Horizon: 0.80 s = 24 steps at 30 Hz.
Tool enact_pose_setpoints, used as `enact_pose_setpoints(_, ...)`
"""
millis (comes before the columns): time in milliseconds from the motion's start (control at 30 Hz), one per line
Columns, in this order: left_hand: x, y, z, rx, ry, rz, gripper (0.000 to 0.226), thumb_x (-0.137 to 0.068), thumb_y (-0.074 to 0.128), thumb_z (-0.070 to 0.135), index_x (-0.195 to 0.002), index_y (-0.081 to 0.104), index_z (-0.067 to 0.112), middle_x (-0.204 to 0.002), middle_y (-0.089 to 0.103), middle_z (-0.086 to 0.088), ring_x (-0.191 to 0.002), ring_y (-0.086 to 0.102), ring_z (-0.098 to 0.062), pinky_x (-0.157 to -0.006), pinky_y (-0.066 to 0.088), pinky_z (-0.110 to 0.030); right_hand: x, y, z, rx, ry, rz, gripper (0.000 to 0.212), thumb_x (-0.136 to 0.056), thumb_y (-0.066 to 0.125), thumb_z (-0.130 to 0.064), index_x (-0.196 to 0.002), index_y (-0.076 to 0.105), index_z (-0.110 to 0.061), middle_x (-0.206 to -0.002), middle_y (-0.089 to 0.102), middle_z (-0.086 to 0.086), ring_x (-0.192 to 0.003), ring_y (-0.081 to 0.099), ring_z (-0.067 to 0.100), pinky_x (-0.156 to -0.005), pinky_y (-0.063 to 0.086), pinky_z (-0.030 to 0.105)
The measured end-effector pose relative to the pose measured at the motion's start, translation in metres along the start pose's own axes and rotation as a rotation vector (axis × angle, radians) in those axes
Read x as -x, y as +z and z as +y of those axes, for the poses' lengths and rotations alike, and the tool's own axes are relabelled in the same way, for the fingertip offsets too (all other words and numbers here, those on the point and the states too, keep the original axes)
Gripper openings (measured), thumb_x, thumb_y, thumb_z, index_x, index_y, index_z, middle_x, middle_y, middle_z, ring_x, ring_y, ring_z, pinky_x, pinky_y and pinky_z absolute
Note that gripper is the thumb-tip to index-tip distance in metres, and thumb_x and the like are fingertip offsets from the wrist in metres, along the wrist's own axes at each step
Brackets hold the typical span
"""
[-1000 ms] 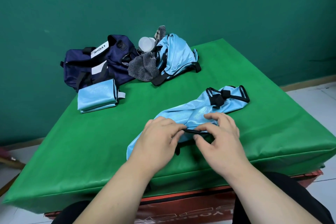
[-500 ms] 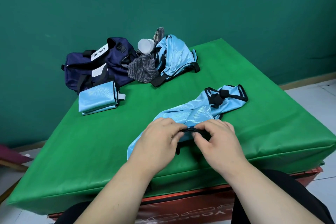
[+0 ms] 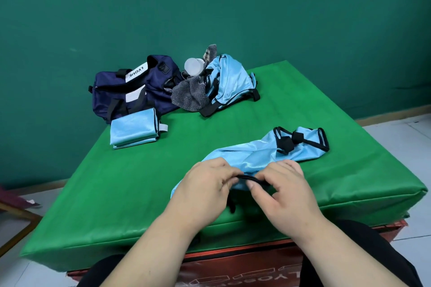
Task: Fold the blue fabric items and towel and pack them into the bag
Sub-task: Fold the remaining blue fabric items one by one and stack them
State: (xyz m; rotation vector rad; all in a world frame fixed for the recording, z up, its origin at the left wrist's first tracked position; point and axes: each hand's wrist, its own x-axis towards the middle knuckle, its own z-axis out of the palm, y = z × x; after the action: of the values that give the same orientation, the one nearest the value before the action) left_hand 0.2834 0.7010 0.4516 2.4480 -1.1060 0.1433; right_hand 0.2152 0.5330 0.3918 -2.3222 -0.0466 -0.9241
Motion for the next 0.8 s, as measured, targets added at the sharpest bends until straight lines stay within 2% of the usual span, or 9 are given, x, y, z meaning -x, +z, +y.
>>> enact_pose_setpoints(100, 0.004, -0.014, 0.005, 0.056, -0.004, 0.043, 0.024, -0.089, 0.054, 0.030, -0.110, 0.064, 0.036, -0.094, 0.058, 0.015, -0.088, 0.059, -0.009, -0.082, 0.049, -0.030, 0.001, -0.007, -0.012, -0.049, 0.050, -0.024, 0.010, -0.084, 0.060, -0.037, -0.080, 0.063, -0.028, -0.074, 0.055, -0.016, -0.076, 0.050, 0.004, -0.081, 0.041, 0.030)
enact_pose_setpoints(167, 0.005, -0.029, 0.007, 0.078, -0.018, 0.061, 0.022, -0.088, 0.053, 0.033, -0.106, 0.066, 0.033, -0.094, 0.056, 0.015, -0.089, 0.057, -0.006, -0.083, 0.047, -0.028, -0.003, -0.013, -0.021, -0.109, 0.139, -0.045, 0.005, -0.081, 0.062, -0.036, -0.086, 0.062, -0.034, -0.083, 0.062, -0.017, -0.083, 0.053, 0.000, -0.081, 0.042, 0.023)
enact_pose_setpoints(233, 0.004, -0.047, 0.011, 0.075, -0.013, 0.066, 0.022, -0.089, 0.050, 0.034, -0.099, 0.070, 0.029, -0.089, 0.056, 0.015, -0.088, 0.055, -0.004, -0.083, 0.045, -0.027, -0.010, -0.019, -0.032, -0.157, 0.228, -0.066, 0.011, -0.081, 0.068, -0.030, -0.086, 0.061, -0.037, -0.085, 0.065, -0.017, -0.076, 0.057, 0.004, -0.075, 0.046, 0.024)
enact_pose_setpoints(300, 0.002, -0.068, 0.016, 0.074, 0.015, 0.091, 0.022, -0.089, 0.048, 0.033, -0.095, 0.069, 0.027, -0.087, 0.055, 0.014, -0.088, 0.052, -0.004, -0.082, 0.043, -0.025, -0.021, -0.029, -0.048, -0.199, 0.281, -0.079, 0.015, -0.082, 0.072, -0.021, -0.081, 0.061, -0.032, -0.074, 0.065, -0.013, -0.063, 0.056, 0.010, -0.066, 0.047, 0.027)
enact_pose_setpoints(367, -0.002, -0.089, 0.022, 0.077, 0.030, 0.133, 0.019, -0.090, 0.048, 0.028, -0.095, 0.066, 0.027, -0.089, 0.057, 0.013, -0.089, 0.051, -0.003, -0.082, 0.041, -0.023, -0.035, -0.041, -0.067, -0.172, 0.247, -0.066, 0.016, -0.081, 0.072, -0.021, -0.072, 0.060, -0.028, -0.070, 0.064, -0.014, -0.060, 0.054, 0.010, -0.060, 0.043, 0.022)
enact_pose_setpoints(533, 0.000, -0.139, 0.037, 0.114, 0.055, 0.203, 0.023, -0.098, 0.050, 0.010, -0.101, 0.064, 0.027, -0.095, 0.060, 0.016, -0.092, 0.051, 0.002, -0.083, 0.039, -0.015, -0.072, -0.076, -0.116, -0.195, 0.175, 0.000, 0.018, -0.079, 0.078, -0.021, -0.071, 0.061, -0.023, -0.075, 0.065, -0.016, -0.069, 0.058, 0.006, -0.065, 0.044, 0.017)
enact_pose_setpoints(633, 0.010, -0.162, 0.049, 0.124, 0.033, 0.204, 0.019, -0.101, 0.046, 0.016, -0.101, 0.061, 0.028, -0.085, 0.058, 0.015, -0.083, 0.050, 0.005, -0.070, 0.035, -0.010, -0.084, -0.098, -0.144, -0.222, 0.172, -0.008, 0.019, -0.078, 0.079, -0.021, -0.071, 0.062, -0.022, -0.063, 0.060, -0.020, -0.058, 0.050, 0.000, -0.057, 0.038, 0.012)
enact_pose_setpoints(700, 0.018, -0.175, 0.056, 0.109, 0.014, 0.214, 0.016, -0.103, 0.044, 0.023, -0.099, 0.058, 0.030, -0.078, 0.055, 0.012, -0.077, 0.050, 0.001, -0.063, 0.033, -0.014, -0.089, -0.110, -0.161, -0.234, 0.167, -0.018, 0.020, -0.078, 0.080, -0.022, -0.071, 0.062, -0.020, -0.057, 0.056, -0.018, -0.053, 0.045, 0.002, -0.053, 0.036, 0.015)
enact_pose_setpoints(800, 0.032, -0.198, 0.067, 0.089, 0.022, 0.237, 0.013, -0.104, 0.044, 0.027, -0.099, 0.055, 0.031, -0.080, 0.057, 0.010, -0.079, 0.050, -0.002, -0.066, 0.036, -0.015, -0.093, -0.127, -0.187, -0.244, 0.145, -0.060, 0.020, -0.077, 0.079, -0.021, -0.071, 0.061, -0.016, -0.055, 0.053, -0.015, -0.052, 0.042, 0.004, -0.051, 0.034, 0.019)
